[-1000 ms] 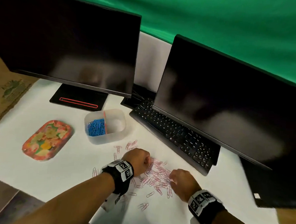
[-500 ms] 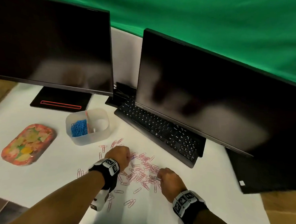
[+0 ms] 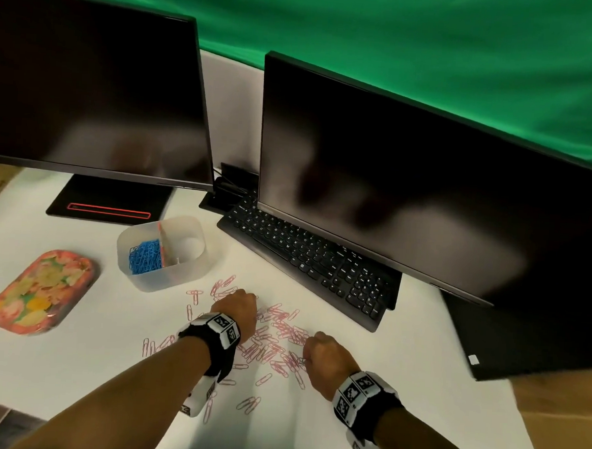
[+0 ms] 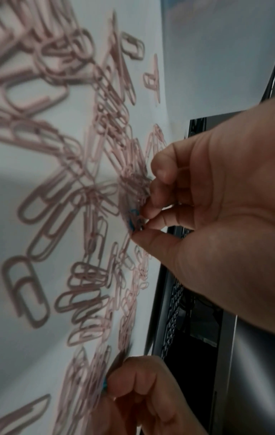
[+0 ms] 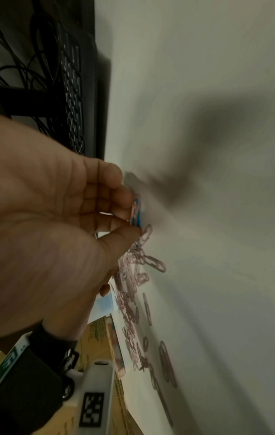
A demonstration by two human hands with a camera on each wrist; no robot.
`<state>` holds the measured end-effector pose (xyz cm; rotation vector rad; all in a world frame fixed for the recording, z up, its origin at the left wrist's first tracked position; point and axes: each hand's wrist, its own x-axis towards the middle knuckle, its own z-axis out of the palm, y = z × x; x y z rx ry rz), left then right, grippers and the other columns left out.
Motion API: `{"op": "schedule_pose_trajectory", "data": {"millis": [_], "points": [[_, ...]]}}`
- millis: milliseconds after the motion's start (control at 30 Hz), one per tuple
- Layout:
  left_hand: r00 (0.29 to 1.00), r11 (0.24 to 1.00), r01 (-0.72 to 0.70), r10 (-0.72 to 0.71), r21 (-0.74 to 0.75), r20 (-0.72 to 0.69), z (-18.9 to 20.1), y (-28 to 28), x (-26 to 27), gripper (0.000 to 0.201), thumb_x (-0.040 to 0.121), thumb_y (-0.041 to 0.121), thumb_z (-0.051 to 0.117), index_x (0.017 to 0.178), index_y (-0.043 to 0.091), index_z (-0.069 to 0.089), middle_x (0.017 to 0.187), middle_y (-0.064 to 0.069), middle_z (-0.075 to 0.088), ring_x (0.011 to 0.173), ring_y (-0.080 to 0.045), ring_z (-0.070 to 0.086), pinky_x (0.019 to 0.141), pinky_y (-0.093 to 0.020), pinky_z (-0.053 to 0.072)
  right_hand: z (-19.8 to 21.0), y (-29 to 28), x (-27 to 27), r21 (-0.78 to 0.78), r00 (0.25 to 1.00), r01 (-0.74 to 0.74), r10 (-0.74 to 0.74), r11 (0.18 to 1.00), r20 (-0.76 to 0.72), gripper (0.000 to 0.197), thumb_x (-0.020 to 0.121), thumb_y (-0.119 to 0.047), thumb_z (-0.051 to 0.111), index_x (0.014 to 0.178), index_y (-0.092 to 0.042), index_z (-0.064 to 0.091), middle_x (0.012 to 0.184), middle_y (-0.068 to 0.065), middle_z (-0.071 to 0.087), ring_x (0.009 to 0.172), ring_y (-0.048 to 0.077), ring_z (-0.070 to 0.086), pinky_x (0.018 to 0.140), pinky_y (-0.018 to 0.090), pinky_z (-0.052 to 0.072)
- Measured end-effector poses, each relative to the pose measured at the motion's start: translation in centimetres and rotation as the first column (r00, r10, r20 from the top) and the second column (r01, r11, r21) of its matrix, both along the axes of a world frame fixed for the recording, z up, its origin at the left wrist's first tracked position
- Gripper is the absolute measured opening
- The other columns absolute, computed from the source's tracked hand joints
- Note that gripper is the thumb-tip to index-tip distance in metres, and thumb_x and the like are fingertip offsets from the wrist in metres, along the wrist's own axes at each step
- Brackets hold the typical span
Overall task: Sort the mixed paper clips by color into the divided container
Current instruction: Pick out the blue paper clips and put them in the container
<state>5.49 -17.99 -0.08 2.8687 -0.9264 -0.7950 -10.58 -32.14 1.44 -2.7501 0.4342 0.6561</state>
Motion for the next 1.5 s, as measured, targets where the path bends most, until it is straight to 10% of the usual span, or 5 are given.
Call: {"op": "schedule_pose_trajectory", "data": {"millis": [233, 600, 733, 1067, 1500], "points": [[0.955, 0.913, -0.26, 0.196, -0.313, -0.221, 0.9, 1.4, 1.3, 0.004, 0.087, 0.021, 0.057, 0.085, 0.024, 0.059, 0.092, -0.003, 0.069, 0.086, -0.022, 0.064, 0.076, -0.029, 0.054, 0.1, 0.2, 0.0, 0.086, 1.0, 0.003, -0.005, 0.996, 0.028, 0.03, 0.09, -0.005, 0.051, 0.119, -0.014, 0.055, 0.125, 0.006, 0.054, 0.116, 0.024, 0.053, 0.096, 0.03, 0.047], [0.842, 0.781, -0.466, 0.246, -0.417, -0.48, 1.4, 2.4, 1.6, 0.021, 0.076, 0.01, 0.074, 0.085, 0.026, 0.064, 0.076, 0.003, 0.067, 0.065, -0.008, 0.059, 0.064, -0.019, 0.044, 0.2, 0.0, -0.2, 0.182, 0.991, 0.117, -0.126, 0.976, 0.039, 0.018, 0.093, -0.021, 0.051, 0.103, -0.014, 0.063, 0.114, 0.006, 0.059, 0.106, 0.021, 0.058, 0.091, 0.029, 0.049], [0.804, 0.754, -0.516, 0.262, -0.406, -0.534, 1.6, 3.0, 1.6, 0.012, 0.075, 0.013, 0.075, 0.08, 0.023, 0.07, 0.075, 0.0, 0.072, 0.065, -0.012, 0.064, 0.067, -0.024, 0.05, 0.6, -0.7, 0.1, 0.462, 0.914, 0.356, -0.405, 0.812, 0.008, 0.011, 0.082, -0.018, 0.066, 0.073, -0.024, 0.065, 0.076, -0.004, 0.069, 0.071, 0.009, 0.064, 0.071, 0.022, 0.056], [0.619, 0.58, -0.716, 0.269, -0.39, -0.738, 2.0, 3.2, 0.7, 0.005, 0.084, 0.01, 0.069, 0.089, 0.011, 0.071, 0.075, -0.005, 0.073, 0.072, -0.015, 0.067, 0.067, -0.023, 0.055, 3.0, -0.4, 3.6, 0.869, 0.679, 0.478, -0.681, 0.129, -0.272, 0.003, 0.085, 0.002, 0.065, 0.085, -0.001, 0.066, 0.074, 0.013, 0.069, 0.061, 0.018, 0.061, 0.057, 0.025, 0.051], [0.412, 0.403, -0.855, 0.147, -0.326, -0.899, 3.1, 3.6, 0.0, 0.008, 0.088, 0.003, 0.064, 0.091, 0.002, 0.071, 0.065, -0.007, 0.07, 0.056, -0.013, 0.062, 0.057, -0.023, 0.052, 3.5, 3.0, 7.1, 0.878, 0.644, 0.469, -0.718, 0.099, -0.263, 0.01, 0.09, 0.003, 0.058, 0.095, 0.002, 0.066, 0.064, 0.01, 0.059, 0.048, 0.015, 0.048, 0.042, 0.023, 0.037]]}}
